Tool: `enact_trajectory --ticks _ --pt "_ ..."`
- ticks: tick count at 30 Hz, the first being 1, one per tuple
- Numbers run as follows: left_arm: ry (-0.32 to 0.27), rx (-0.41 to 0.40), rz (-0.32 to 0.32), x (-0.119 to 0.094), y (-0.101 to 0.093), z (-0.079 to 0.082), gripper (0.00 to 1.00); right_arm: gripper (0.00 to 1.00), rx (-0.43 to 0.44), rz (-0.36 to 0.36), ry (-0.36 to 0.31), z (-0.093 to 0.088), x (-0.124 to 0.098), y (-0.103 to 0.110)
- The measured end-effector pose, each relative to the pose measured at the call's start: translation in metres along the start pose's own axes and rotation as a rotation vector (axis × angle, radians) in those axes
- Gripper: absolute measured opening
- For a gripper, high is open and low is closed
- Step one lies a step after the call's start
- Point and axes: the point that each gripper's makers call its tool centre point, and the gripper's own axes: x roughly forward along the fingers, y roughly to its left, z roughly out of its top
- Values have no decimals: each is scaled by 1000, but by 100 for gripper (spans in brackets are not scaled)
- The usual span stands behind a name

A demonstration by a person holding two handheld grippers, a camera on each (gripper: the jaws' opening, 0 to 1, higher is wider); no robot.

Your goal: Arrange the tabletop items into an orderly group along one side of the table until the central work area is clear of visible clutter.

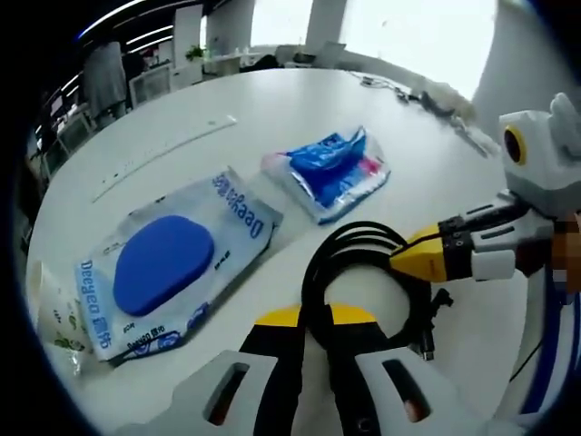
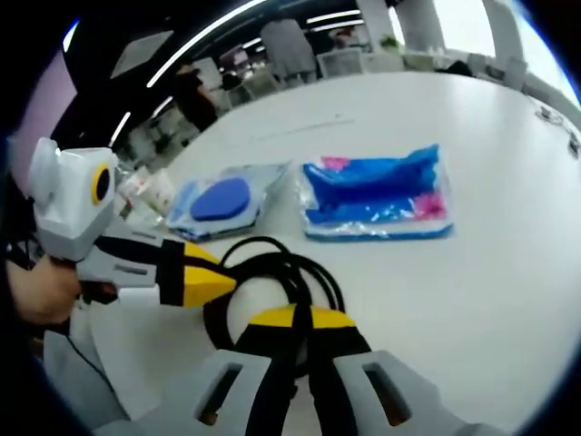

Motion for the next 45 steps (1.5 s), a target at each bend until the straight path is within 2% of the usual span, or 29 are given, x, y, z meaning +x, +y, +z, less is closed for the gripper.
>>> enact_trajectory --ticks 5,13,22,28,34,36,37,38,40,43,45 --pt "-1 -1 5 1 0 0 8 0 20 1 0 0 1 0" --pt "-2 41 -2 1 0 -1 10 0 16 4 4 -1 0 0" --pt "-15 24 9 3 -2 -3 11 0 24 9 6 -1 -1 1" --pt "-10 15 -4 2 -2 -3 12 0 16 5 13 -1 -1 2" --pt "-40 21 -23 2 -4 -3 13 0 9 1 15 -1 0 2" --pt "-40 22 -27 2 -4 -3 15 0 0 0 19 -1 0 2" --pt "-41 26 -23 1 -4 -2 21 1 -24 2 18 -1 0 3" --pt "-52 42 -5 1 -3 -1 29 2 -68 13 7 0 0 3" --pt "-70 49 4 -1 -4 0 44 12 -55 7 8 0 -1 4" --pt "-69 38 7 -6 -1 -3 41 20 -92 29 -32 5 -4 10" --pt "-88 3 -3 -11 -1 -2 44 30 -138 27 -66 9 -7 12"
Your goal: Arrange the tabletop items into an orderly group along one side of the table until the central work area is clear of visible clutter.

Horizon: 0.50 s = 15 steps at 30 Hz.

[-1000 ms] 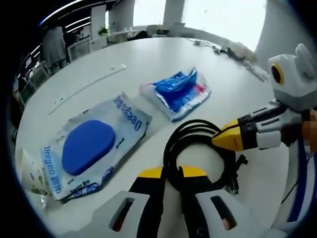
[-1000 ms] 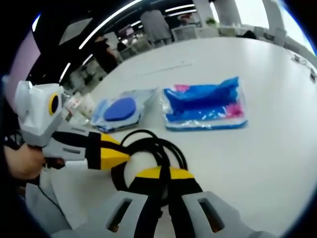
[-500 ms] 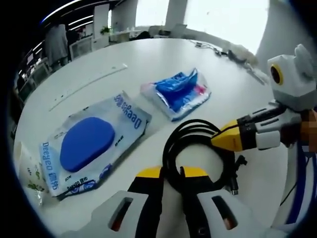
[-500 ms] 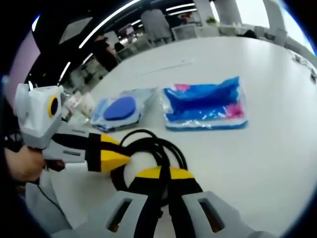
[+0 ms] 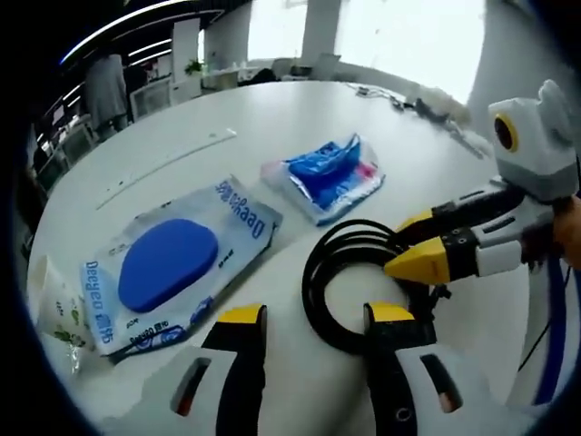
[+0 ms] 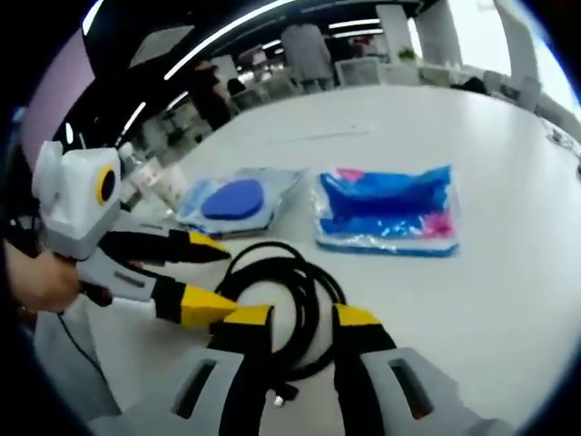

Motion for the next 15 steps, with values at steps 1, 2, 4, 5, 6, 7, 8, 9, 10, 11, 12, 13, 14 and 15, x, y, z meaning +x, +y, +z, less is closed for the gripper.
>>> enact_trajectory --ticks 1,2,4,5,6,7,8,9,10,11,12,13,14,15 --pt "-10 -4 0 -3 0 0 47 34 -18 -3 -19 3 -1 0" --pt "-15 -5 4 -6 2 0 49 39 -30 -12 -39 6 -4 -1" --pt "-21 -7 19 -12 6 -2 56 51 -53 -12 -60 9 -6 1" --pt "-21 -10 25 -13 8 -3 60 57 -60 -11 -67 9 -7 3" --pt "-22 -17 29 -13 10 -4 65 63 -66 -17 -80 11 -8 3" --pt "-32 -32 28 -15 10 -4 72 66 -74 -23 -95 13 -9 3" --pt "-35 -41 27 -16 10 -4 77 68 -82 -30 -106 15 -10 3" --pt "-40 -45 26 -18 10 -4 81 72 -92 -43 -115 16 -11 2" --pt "-43 -45 26 -20 10 -4 83 76 -97 -54 -123 17 -11 1" --pt "-41 -36 25 -22 9 -5 84 83 -101 -65 -133 18 -11 0" --pt "-36 -26 22 -23 9 -6 84 93 -101 -66 -139 18 -11 0" --pt "-41 -13 15 -25 8 -6 86 99 -96 -66 -142 19 -11 0" --pt "-47 5 17 -28 9 -6 87 99 -89 -71 -142 19 -12 0" --pt "-54 3 18 -30 10 -6 90 100 -100 -69 -140 18 -11 1"
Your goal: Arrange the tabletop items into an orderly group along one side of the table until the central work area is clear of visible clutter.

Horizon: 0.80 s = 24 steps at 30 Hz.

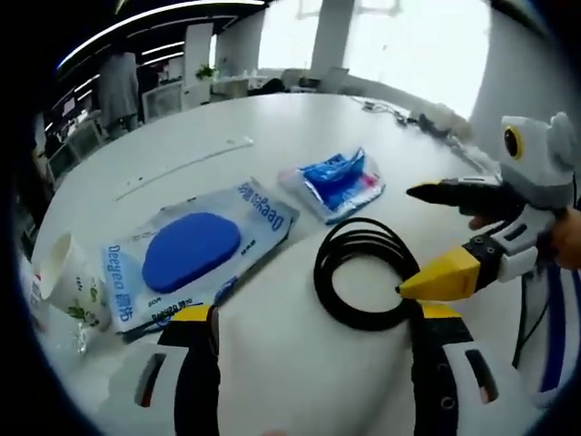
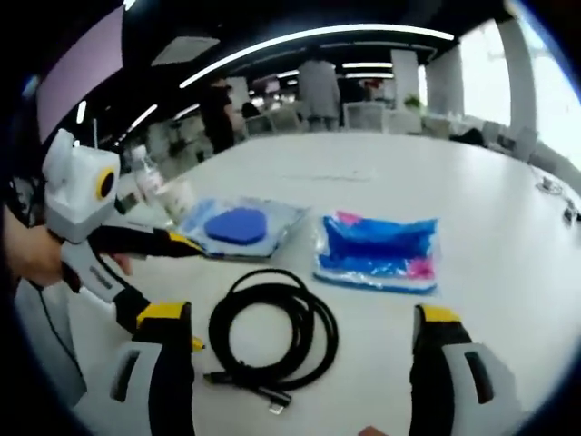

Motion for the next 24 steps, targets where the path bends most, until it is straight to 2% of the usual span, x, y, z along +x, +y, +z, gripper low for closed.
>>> enact_trajectory --ticks 2,3,6,15,24 --pt "-38 -61 14 -6 5 5 94 100 -30 -3 -16 3 -5 1" --pt "-29 -72 23 -9 9 4 95 100 -26 -6 -29 6 -6 0" --pt "-62 -95 5 -18 11 7 99 100 -26 -9 -39 9 -9 -1" --pt "-112 -101 24 -43 25 11 100 100 -47 9 -43 12 -15 8" --pt "-141 -100 49 -64 34 11 100 100 -64 11 -75 26 -26 16"
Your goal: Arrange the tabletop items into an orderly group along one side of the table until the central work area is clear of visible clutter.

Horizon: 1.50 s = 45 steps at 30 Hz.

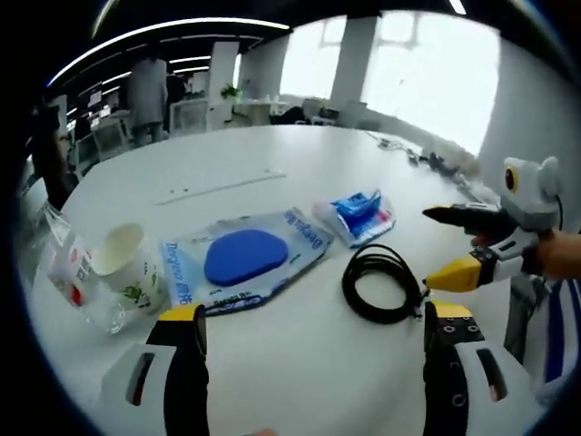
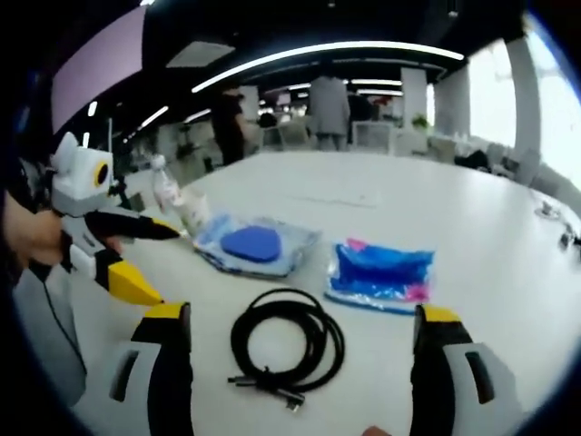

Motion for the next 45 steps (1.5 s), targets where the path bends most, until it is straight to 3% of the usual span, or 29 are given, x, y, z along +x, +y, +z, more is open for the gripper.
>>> enact_trajectory --ticks 27,45 --pt "-57 -40 52 -82 43 -14 99 100 9 -48 7 -11 -40 15" --pt "-80 -44 88 -141 62 -38 100 100 -7 -73 9 -16 -66 19"
